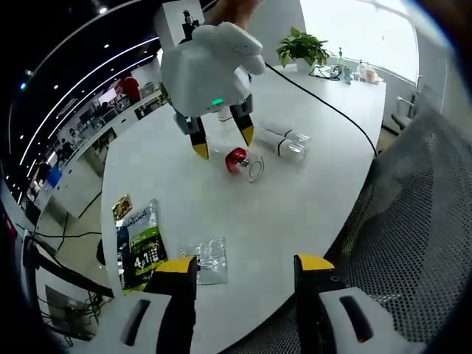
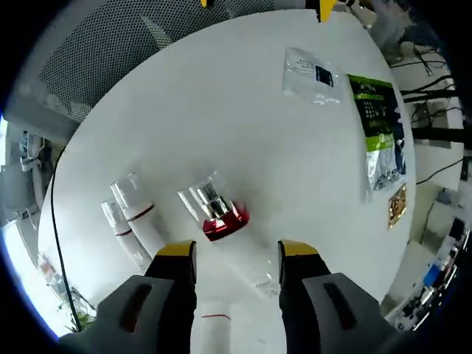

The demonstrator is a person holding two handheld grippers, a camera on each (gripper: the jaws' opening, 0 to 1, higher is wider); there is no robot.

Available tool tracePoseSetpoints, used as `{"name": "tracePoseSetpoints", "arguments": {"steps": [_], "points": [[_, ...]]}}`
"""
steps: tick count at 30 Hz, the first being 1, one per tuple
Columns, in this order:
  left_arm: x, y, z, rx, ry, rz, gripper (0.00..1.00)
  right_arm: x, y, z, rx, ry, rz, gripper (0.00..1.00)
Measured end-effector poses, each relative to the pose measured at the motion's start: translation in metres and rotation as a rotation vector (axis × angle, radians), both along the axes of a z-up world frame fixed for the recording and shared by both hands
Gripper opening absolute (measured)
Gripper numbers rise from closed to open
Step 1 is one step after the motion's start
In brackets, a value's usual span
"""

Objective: Arrange the skincare products in the storage area until every visible bottle or jar stands upright without overlapping.

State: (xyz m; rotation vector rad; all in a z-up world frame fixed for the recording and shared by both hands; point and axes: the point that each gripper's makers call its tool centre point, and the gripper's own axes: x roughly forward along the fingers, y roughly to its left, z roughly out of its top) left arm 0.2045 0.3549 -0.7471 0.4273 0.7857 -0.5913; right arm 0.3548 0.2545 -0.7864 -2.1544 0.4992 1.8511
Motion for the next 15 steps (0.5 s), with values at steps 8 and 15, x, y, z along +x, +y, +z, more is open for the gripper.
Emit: {"name": "tracePoseSetpoints", "arguments": {"steps": [8,15], "points": [[-0.001,0.001,-0.003,0.009,0.018,0.000,0.54,-0.001,0.000,-0.017,-0.038,0.028,0.063,0.35],[-0.002,0.001,-0.006,0.014,0.032,0.001,0.53,0.000,0.004,-0.019,-0.045,0.055,0.087,0.30]]}}
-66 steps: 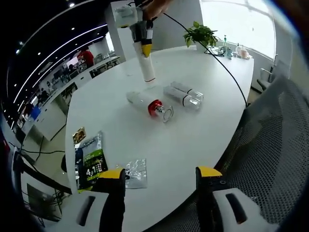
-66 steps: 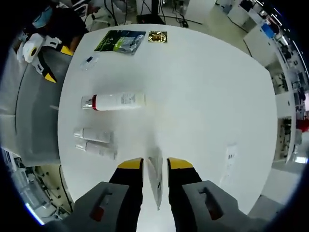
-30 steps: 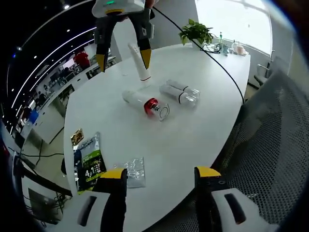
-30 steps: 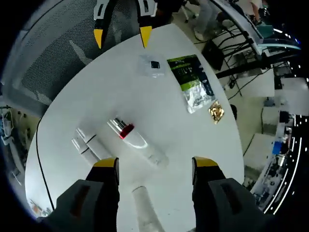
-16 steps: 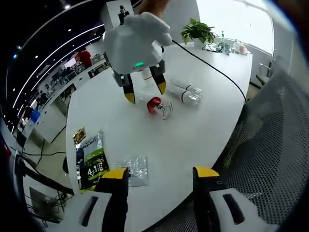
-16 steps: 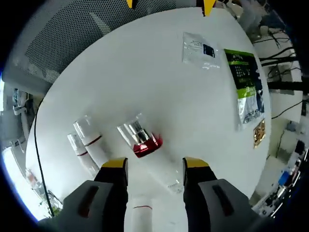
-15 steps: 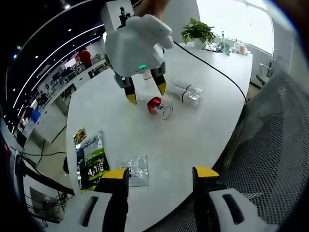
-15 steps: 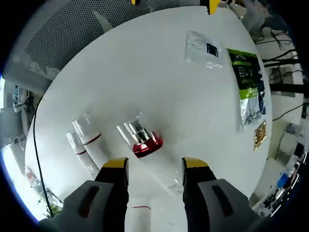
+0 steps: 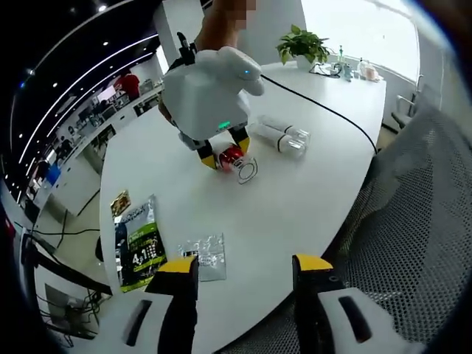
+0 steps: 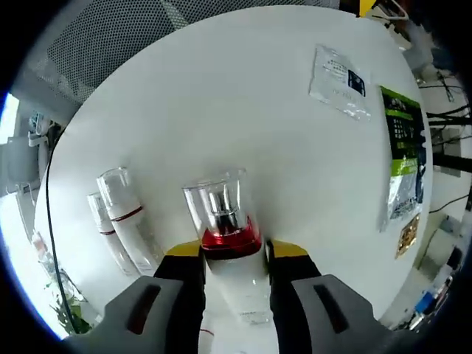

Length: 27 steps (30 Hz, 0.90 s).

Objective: Arrange the skincare products in the storage area until every visible bottle or jar stands upright without overlapping.

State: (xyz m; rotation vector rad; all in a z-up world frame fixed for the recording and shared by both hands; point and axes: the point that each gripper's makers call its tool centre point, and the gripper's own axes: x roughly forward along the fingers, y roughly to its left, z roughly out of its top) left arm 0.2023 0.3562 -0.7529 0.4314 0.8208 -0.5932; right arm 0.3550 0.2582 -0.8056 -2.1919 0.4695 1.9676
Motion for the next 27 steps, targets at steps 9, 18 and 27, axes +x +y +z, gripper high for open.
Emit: {"name": "tracePoseSetpoints", "arguments": {"steps": [9,18,27], "points": [[-0.002,0.000,-0.003,0.009,0.016,-0.008,0.51,0.000,0.003,-0.002,0.078,0.021,-0.069,0.30],[-0.002,0.001,-0.004,0.008,0.023,-0.006,0.51,0.003,0.016,0.001,0.140,0.028,-0.362,0.26],[-0.003,0.000,-0.004,0.005,0.025,-0.014,0.51,0.004,0.042,0.035,0.406,0.101,-0.752,0.25]]}}
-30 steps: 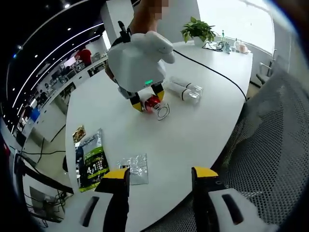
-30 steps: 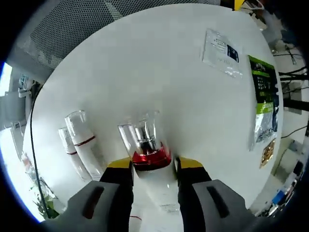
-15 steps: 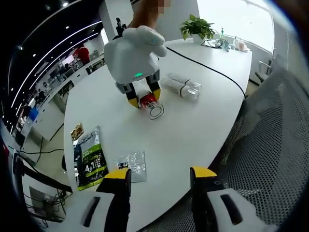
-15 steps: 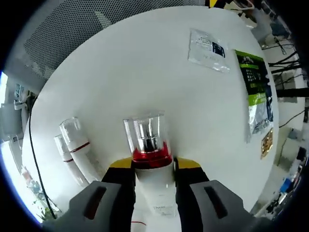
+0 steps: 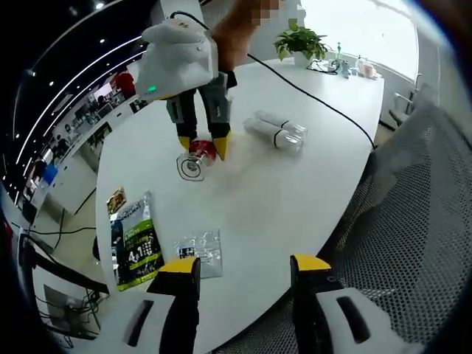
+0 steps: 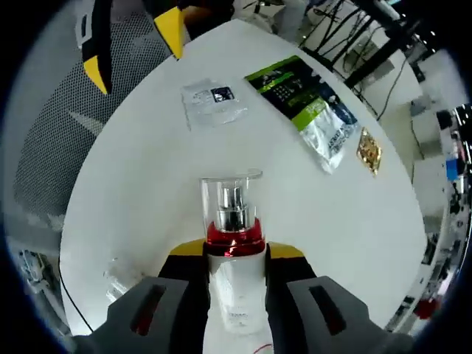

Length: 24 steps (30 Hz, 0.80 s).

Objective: Arrange the skincare products in the storage area until every visible bottle or jar stands upright without overlapping.

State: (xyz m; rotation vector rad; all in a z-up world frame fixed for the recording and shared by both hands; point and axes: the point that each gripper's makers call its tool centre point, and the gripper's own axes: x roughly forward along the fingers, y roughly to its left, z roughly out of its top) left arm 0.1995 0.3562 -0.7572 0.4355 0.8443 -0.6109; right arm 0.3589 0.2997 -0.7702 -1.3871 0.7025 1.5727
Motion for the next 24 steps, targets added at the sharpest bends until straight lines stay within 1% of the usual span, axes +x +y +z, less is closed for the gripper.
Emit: {"name": "tracePoseSetpoints", "arguments": {"steps": [5,7,9,12,13,14,16,19,20,21,22,23,24], "points": [[-0.001,-0.002,0.000,-0.003,-0.003,-0.013,0.50,-0.001,0.001,0.014,0.104,0.028,-0.176,0.25],[-0.001,-0.003,0.000,-0.005,-0.003,-0.016,0.50,-0.002,0.002,0.019,0.144,0.036,-0.228,0.25],[-0.001,-0.003,0.000,-0.005,-0.001,-0.020,0.50,-0.002,0.003,0.025,0.201,0.052,-0.311,0.25],[-0.002,-0.007,0.003,-0.027,-0.011,-0.023,0.50,-0.005,0.005,0.034,0.301,0.108,-0.478,0.25],[-0.001,-0.008,0.005,-0.041,-0.016,-0.023,0.50,-0.006,0.005,0.036,0.327,0.120,-0.508,0.25],[-0.001,-0.010,0.007,-0.057,-0.021,-0.019,0.50,-0.007,0.005,0.039,0.363,0.136,-0.560,0.25],[0.000,-0.010,0.008,-0.066,-0.028,-0.017,0.50,-0.009,0.004,0.043,0.405,0.151,-0.627,0.25],[0.001,-0.013,0.013,-0.098,-0.040,-0.009,0.50,-0.012,0.002,0.056,0.514,0.193,-0.761,0.25],[0.006,-0.013,0.021,-0.146,-0.065,0.028,0.50,-0.013,0.001,0.060,0.542,0.202,-0.798,0.25],[0.010,-0.013,0.030,-0.196,-0.091,0.067,0.50,-0.014,0.000,0.066,0.584,0.217,-0.856,0.25],[0.016,-0.016,0.042,-0.256,-0.141,0.075,0.50,-0.015,0.000,0.068,0.599,0.226,-0.871,0.25],[0.020,-0.020,0.057,-0.330,-0.190,0.082,0.50,-0.018,0.000,0.076,0.646,0.248,-0.908,0.25],[0.019,-0.022,0.062,-0.357,-0.197,0.081,0.50,-0.021,0.001,0.081,0.673,0.261,-0.922,0.25]]}}
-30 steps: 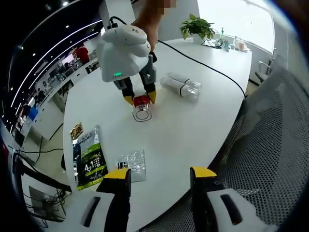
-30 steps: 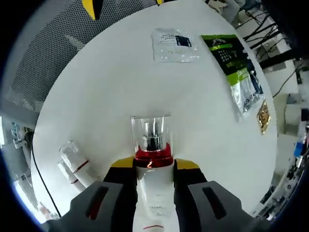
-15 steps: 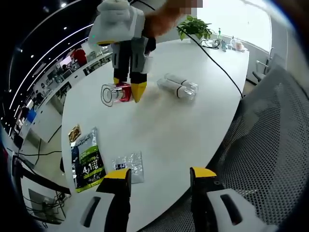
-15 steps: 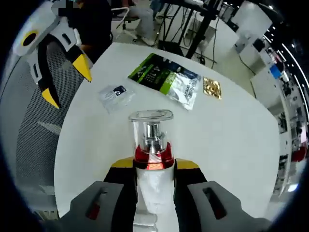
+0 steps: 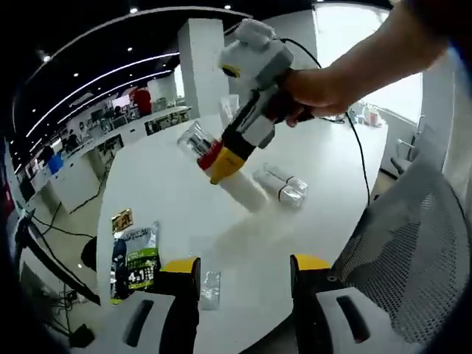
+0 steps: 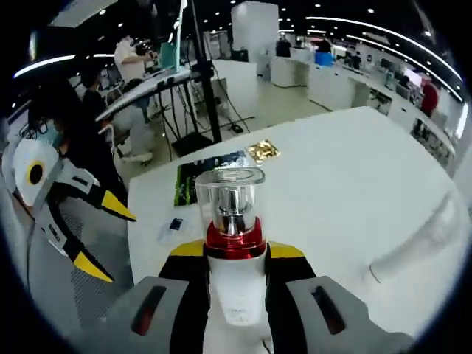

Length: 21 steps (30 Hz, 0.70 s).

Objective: Arrange the skincare products in the storage area until every visible bottle or jar stands upright without overlapping.

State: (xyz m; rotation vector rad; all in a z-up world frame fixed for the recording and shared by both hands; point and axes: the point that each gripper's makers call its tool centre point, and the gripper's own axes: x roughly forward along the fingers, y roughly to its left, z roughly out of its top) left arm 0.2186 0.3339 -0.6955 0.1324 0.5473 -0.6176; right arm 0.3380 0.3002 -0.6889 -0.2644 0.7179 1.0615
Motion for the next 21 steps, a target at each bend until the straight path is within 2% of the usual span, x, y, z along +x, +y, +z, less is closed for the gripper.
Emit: {"name": "tracePoseSetpoints", "arguments": {"steps": [3,5,7,8,9,10,12,14,18,20,21], "points": [[-0.002,-0.002,-0.002,-0.001,0.011,-0.013,0.52,-0.012,0.002,0.021,0.095,-0.002,-0.060,0.25],[-0.004,-0.005,0.000,-0.036,0.028,-0.014,0.53,-0.022,0.004,0.036,0.174,0.003,-0.110,0.25],[-0.007,-0.015,0.014,-0.160,0.045,-0.021,0.53,-0.034,0.007,0.047,0.241,0.017,-0.140,0.25],[-0.005,-0.018,0.025,-0.214,0.017,-0.023,0.52,-0.039,0.008,0.051,0.253,0.009,-0.137,0.25],[0.000,-0.015,0.040,-0.246,-0.057,-0.018,0.52,-0.046,0.008,0.057,0.265,-0.001,-0.143,0.25],[0.001,-0.013,0.042,-0.257,-0.064,-0.008,0.52,-0.052,0.009,0.063,0.286,-0.007,-0.152,0.25],[-0.001,-0.013,0.035,-0.255,-0.013,-0.002,0.53,-0.059,0.011,0.074,0.318,-0.018,-0.164,0.25],[-0.003,-0.015,0.028,-0.230,0.006,-0.018,0.53,-0.068,0.013,0.084,0.352,-0.024,-0.174,0.25],[-0.006,-0.022,0.032,-0.249,0.002,-0.053,0.53,-0.083,0.018,0.098,0.403,-0.034,-0.191,0.25],[-0.011,-0.027,0.033,-0.261,0.040,-0.093,0.53,-0.089,0.020,0.104,0.437,-0.025,-0.212,0.25],[-0.012,-0.032,0.040,-0.283,0.025,-0.116,0.53,-0.091,0.020,0.106,0.451,-0.024,-0.223,0.25]]}}
